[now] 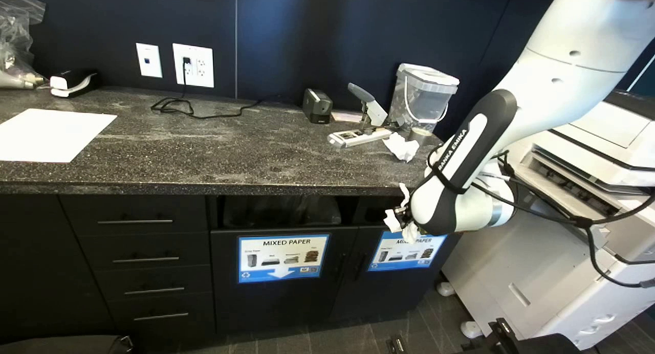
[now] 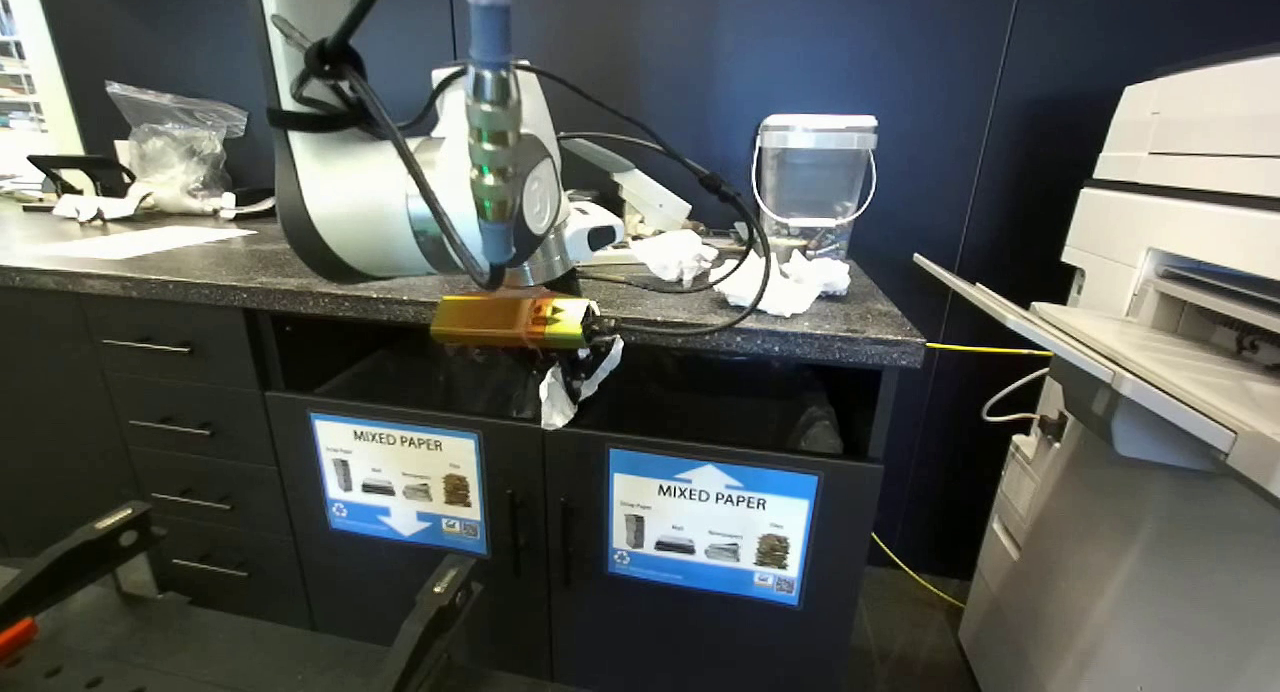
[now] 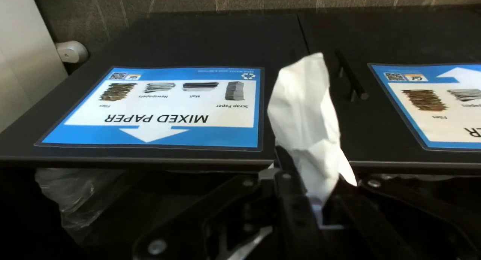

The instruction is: Place the crumpled paper in the bin on the right

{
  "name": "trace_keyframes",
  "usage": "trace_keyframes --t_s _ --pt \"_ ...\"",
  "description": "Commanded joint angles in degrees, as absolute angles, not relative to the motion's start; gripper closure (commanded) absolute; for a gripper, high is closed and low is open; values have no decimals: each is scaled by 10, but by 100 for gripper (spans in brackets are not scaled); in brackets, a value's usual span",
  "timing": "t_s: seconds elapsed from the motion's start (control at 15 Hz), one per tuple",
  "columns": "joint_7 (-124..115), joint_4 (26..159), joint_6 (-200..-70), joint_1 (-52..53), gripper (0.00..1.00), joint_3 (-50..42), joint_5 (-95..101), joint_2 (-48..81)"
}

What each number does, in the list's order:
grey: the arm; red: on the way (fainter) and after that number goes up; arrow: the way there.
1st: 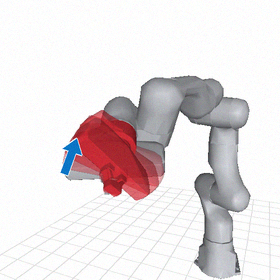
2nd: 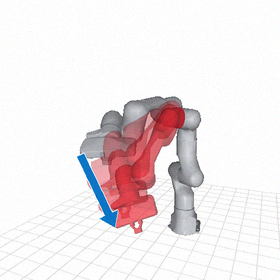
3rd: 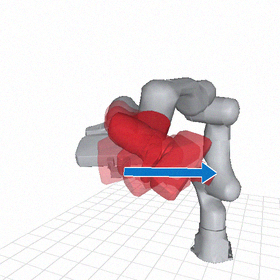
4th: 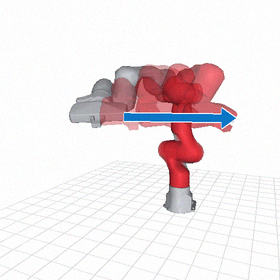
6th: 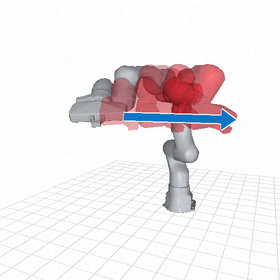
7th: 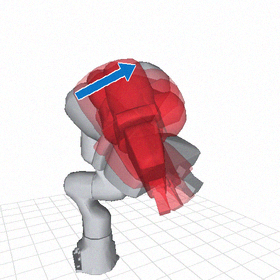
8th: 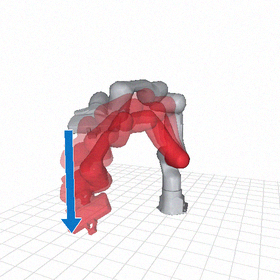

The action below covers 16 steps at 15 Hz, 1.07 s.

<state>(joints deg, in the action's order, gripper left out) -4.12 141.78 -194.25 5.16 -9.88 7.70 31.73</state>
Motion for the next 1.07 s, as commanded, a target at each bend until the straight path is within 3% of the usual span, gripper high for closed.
trace_keyframes --t_s 0.0,1.0 --pt "-20 1411 -2045 2 97 -52 53 373" --pt "-18 1210 -2179 -119 97 -5 87 595"
